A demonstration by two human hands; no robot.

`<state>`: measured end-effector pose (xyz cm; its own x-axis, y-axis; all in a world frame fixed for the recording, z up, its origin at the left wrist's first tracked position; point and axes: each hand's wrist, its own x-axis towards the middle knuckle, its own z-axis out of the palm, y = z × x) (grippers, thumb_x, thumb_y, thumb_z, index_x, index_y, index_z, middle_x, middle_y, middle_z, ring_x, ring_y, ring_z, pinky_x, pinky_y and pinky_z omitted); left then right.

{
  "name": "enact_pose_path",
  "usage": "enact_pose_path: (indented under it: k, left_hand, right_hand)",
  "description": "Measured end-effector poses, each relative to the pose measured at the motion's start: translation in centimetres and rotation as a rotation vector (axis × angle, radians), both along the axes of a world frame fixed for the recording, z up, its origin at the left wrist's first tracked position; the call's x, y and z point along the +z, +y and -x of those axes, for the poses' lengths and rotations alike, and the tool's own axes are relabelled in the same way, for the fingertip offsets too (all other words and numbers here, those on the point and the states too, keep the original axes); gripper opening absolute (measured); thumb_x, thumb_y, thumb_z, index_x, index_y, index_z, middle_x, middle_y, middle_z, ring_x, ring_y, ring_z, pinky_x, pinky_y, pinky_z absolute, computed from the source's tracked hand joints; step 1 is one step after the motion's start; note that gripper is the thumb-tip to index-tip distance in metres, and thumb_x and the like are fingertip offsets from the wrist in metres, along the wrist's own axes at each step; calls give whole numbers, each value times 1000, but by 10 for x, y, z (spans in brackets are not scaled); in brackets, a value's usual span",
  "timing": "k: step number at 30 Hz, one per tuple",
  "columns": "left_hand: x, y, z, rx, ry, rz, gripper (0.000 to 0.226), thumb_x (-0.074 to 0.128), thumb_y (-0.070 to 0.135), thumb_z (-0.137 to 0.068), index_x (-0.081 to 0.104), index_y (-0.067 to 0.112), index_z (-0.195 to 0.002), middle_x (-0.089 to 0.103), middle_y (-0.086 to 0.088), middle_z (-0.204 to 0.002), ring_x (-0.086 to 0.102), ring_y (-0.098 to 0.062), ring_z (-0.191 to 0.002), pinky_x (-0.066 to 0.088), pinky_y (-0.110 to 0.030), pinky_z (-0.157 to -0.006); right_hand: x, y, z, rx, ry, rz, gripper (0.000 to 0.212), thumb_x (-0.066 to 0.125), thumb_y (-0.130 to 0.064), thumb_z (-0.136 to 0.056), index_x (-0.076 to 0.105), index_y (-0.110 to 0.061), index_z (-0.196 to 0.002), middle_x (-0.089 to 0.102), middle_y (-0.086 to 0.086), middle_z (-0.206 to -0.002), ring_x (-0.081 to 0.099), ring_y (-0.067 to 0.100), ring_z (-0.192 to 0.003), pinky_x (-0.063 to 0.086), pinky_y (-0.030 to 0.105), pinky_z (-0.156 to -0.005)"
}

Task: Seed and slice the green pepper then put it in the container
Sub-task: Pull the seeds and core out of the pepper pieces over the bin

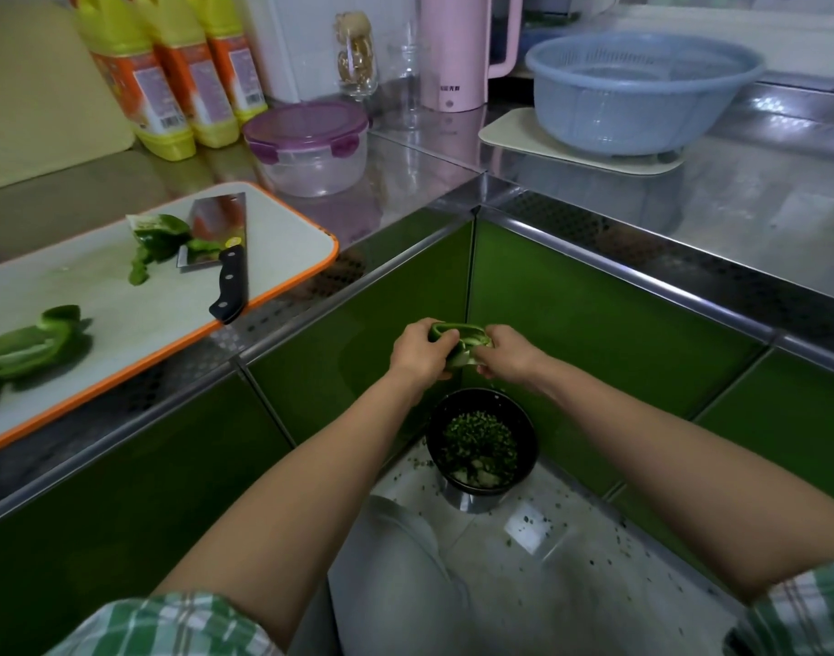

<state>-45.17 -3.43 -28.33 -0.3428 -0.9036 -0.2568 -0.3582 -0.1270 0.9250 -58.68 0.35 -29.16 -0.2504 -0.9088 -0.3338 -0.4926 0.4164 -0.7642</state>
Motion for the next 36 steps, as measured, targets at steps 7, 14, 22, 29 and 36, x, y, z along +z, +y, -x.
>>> enact_pose_path:
  k: [7,14,22,29,36]
  left_hand:
    - [3,-3,8,69,52,-48,12,57,16,-95,55,12,-107,64,-11,-106,66,-25,-98,59,-44,-83]
    - [-2,-2,8,78,-14,-156,29,64,22,-93,63,13,-120,63,-11,-113,66,-30,-95,61,-44,-69]
    - [-1,-9,4,165,65,-222,30,62,22,-94,63,7,-119,65,-15,-113,68,-32,-90,61,-42,-59]
    - [2,-7,-2,154,154,-278,29,59,18,-96,61,3,-121,61,-19,-117,65,-35,-93,60,-38,-52]
    - [-7,-1,-4,173,182,-295,28,54,18,-99,58,6,-124,61,-18,-118,67,-32,-93,61,-36,-54]
  right_hand:
    - [-6,-2,3,-299,-131,249,20,68,-5,-84,53,-11,-96,64,6,-81,63,18,-69,56,39,-75]
    - [-8,2,6,-148,-125,300,12,66,-2,-85,60,-4,-96,67,13,-81,63,19,-63,56,37,-71]
    - [-8,0,13,-165,-503,289,23,56,1,-92,60,5,-114,63,12,-92,60,11,-68,54,20,-66]
    - [-1,-4,12,-286,-813,172,14,49,0,-96,57,5,-106,57,12,-90,54,12,-69,51,16,-57]
    - [-3,-10,9,-702,-866,149,11,41,-2,-99,51,0,-102,51,8,-75,44,11,-57,37,16,-45]
